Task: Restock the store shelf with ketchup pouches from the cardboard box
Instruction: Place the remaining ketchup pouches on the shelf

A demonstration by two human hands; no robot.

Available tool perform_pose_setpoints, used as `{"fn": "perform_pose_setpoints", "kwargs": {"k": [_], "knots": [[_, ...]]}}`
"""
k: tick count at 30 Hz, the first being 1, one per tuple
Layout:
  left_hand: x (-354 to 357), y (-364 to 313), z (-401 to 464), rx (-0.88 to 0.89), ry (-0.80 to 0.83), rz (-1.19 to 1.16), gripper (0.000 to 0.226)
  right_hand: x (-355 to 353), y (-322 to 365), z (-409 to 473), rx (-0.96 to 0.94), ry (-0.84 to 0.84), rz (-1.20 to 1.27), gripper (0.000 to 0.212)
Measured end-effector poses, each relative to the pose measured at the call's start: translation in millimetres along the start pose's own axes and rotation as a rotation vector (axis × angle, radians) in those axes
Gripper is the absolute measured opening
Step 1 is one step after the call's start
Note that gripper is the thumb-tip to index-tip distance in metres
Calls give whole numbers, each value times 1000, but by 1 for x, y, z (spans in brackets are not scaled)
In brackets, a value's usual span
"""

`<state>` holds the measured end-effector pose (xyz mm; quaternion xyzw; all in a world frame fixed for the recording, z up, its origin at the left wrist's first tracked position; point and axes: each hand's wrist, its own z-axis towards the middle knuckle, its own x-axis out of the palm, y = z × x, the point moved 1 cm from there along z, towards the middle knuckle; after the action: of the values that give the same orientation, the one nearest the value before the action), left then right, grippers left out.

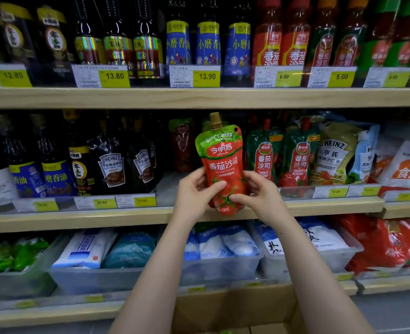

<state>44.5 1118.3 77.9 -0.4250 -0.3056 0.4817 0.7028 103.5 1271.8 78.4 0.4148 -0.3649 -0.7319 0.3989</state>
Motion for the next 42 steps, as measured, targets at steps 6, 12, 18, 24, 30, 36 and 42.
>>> {"fn": "perform_pose_setpoints", "kwargs": {"k": [6, 12, 18, 24, 30, 36, 42], "knots": [[-3, -4, 41, 117, 60, 93, 36, 7, 0, 25, -102, -151, 17, 52], [-8, 14, 57, 60, 11, 147, 30, 16, -6, 43, -95, -148, -127, 47], [3, 31, 62, 16, -39, 164, 30, 15, -16, 49, -41, -151, -304, 47], [0, 47, 64, -24, -60, 316, 30, 25, -27, 49, 63, -151, -487, 49], [1, 46, 69, -38, -44, 437, 29, 31, -25, 51, 92, -169, -608, 41], [1, 45, 64, -55, -53, 487, 46, 29, -24, 50, 83, -138, -523, 47], [2, 53, -10, 264, -162, 591, 50, 27, -24, -7, -116, -135, -485, 57]]}}
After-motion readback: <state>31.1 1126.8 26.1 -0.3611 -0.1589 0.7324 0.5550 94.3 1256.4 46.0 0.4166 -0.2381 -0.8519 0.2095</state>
